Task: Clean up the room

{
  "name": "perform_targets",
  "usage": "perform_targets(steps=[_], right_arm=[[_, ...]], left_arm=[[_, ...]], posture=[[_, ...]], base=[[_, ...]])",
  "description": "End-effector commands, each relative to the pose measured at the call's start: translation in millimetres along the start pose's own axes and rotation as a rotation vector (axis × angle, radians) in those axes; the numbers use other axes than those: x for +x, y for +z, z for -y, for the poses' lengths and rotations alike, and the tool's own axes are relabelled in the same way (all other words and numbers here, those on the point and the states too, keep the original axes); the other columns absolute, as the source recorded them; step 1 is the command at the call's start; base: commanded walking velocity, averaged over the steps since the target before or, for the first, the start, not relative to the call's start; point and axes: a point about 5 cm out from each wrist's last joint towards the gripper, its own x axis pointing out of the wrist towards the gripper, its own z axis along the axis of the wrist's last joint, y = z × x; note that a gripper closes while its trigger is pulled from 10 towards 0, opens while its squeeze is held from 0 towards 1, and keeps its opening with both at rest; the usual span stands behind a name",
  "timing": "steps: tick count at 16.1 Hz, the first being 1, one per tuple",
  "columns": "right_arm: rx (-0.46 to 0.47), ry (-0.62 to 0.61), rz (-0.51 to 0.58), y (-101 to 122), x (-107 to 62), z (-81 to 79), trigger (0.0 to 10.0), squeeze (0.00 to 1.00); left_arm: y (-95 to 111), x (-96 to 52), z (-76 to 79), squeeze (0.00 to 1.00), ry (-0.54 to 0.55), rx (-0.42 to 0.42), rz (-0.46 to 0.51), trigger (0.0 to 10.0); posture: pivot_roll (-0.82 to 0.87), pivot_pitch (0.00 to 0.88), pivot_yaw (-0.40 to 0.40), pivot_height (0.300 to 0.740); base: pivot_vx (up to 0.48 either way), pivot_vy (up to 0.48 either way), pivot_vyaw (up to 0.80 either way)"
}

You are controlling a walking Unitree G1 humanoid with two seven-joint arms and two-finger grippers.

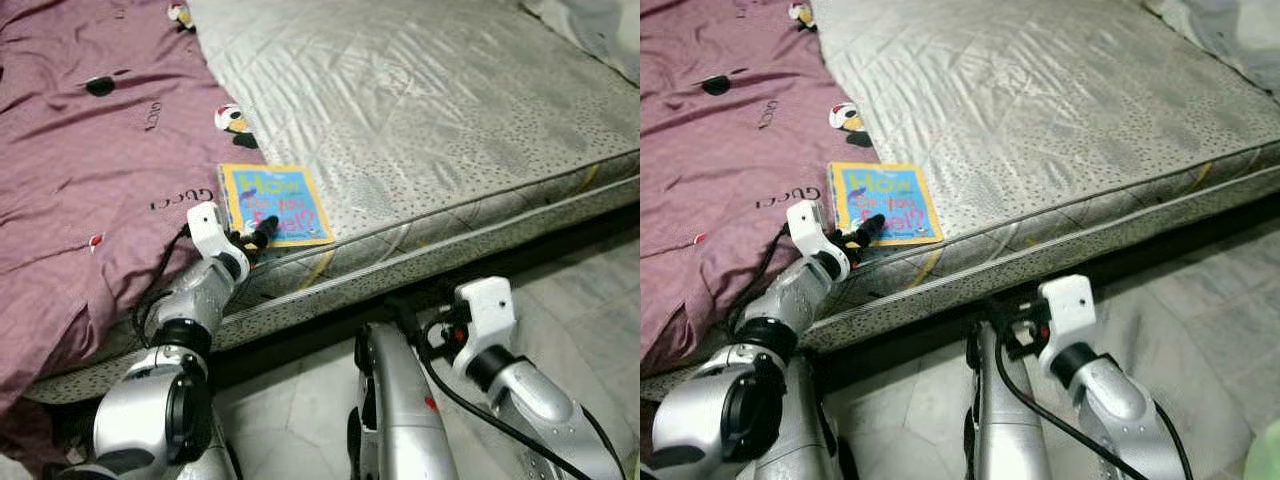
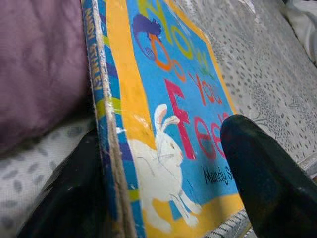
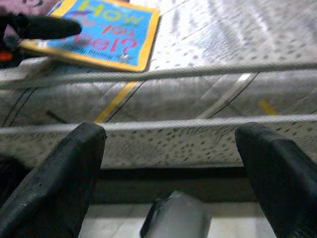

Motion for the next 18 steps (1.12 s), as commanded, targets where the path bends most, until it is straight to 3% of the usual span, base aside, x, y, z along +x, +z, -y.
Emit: perform_targets(steps=[1, 2, 3, 11, 18], right_arm=[[0.009, 0.016, -0.005, 2, -1.0, -1.4, 10.0, 0.0], [0.015, 0.021, 0.001, 4, 1.0, -2.2, 10.0, 0.0], [0.017, 0.027, 0.01, 7, 3.6, -3.3, 10.0, 0.0], [-0.001, 0.059, 0.091, 26, 37.9, -5.1, 10.0, 0.0], [-0.013, 0.078, 0.096, 25, 52.9, -6.2, 10.0, 0.0]], left_arm=[[0, 3.2, 6.6, 0.0, -0.027, 0.01, -0.011, 10.0], [1, 3.4, 6.9, 0.0, -0.031, 0.001, 0.0, 10.0], [3, 3.2, 6.2, 0.0, -0.034, -0.012, 0.019, 0.0], [19, 2.9, 3.3, 0.0, -0.065, -0.01, 0.067, 0.0], [28, 2.8, 1.4, 0.0, -0.066, -0.003, 0.101, 0.0]], posture=[[-0.24, 0.079, -0.047, 0.487], [-0.24, 0.077, -0.047, 0.487], [-0.24, 0.074, -0.046, 0.487], [-0.19, 0.037, -0.037, 0.487], [-0.16, 0.015, -0.027, 0.487]], base=[[0.0, 0.0, 0.0], [0.0, 0.0, 0.0], [0.0, 0.0, 0.0], [0.0, 0.0, 0.0], [0.0, 0.0, 0.0]])
